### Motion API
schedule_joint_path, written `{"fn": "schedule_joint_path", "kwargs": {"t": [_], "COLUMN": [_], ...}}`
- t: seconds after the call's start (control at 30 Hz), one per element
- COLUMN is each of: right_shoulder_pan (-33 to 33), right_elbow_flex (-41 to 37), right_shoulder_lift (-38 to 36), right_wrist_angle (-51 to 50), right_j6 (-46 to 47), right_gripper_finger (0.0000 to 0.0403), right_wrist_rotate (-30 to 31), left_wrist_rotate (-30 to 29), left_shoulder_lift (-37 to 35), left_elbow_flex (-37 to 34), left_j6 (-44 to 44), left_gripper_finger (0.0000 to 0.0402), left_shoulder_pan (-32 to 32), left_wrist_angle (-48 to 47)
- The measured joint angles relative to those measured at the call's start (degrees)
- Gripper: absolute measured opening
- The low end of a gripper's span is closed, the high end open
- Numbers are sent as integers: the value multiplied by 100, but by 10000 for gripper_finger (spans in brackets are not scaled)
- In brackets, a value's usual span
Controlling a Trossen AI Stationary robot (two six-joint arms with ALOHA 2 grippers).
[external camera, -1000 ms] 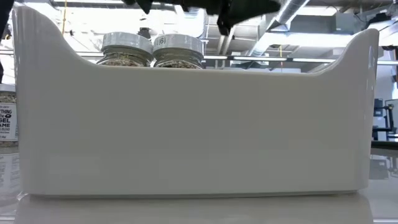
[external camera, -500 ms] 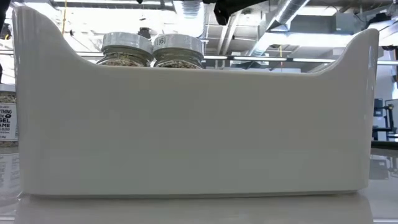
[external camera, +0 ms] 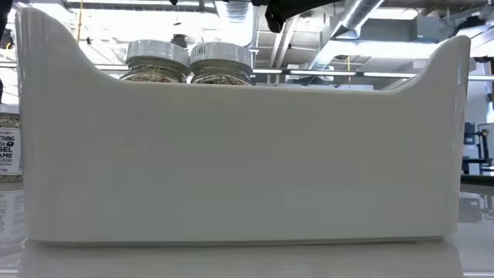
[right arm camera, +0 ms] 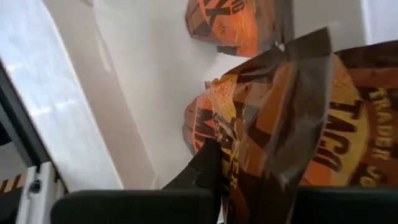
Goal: Sort spices by type
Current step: Put the orange seasoning pack into the white bin
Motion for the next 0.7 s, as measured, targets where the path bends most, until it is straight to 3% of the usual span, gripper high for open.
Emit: {"fn": "schedule_joint_path", "kwargs": {"t": [0.7], "right_shoulder_pan": [-7], "right_elbow_flex": [0], "right_shoulder_lift": [2], "right_wrist_angle": [4], "right_j6": [-286], "right_gripper_finger": [58], "right_wrist_rotate": [2], "left_wrist_rotate": [-17], "left_shoulder_lift": [0], "left_elbow_flex": [0], "left_j6": [-9], "left_gripper_finger": [190], "left_shoulder_pan": [0], "left_wrist_angle": [-147]}}
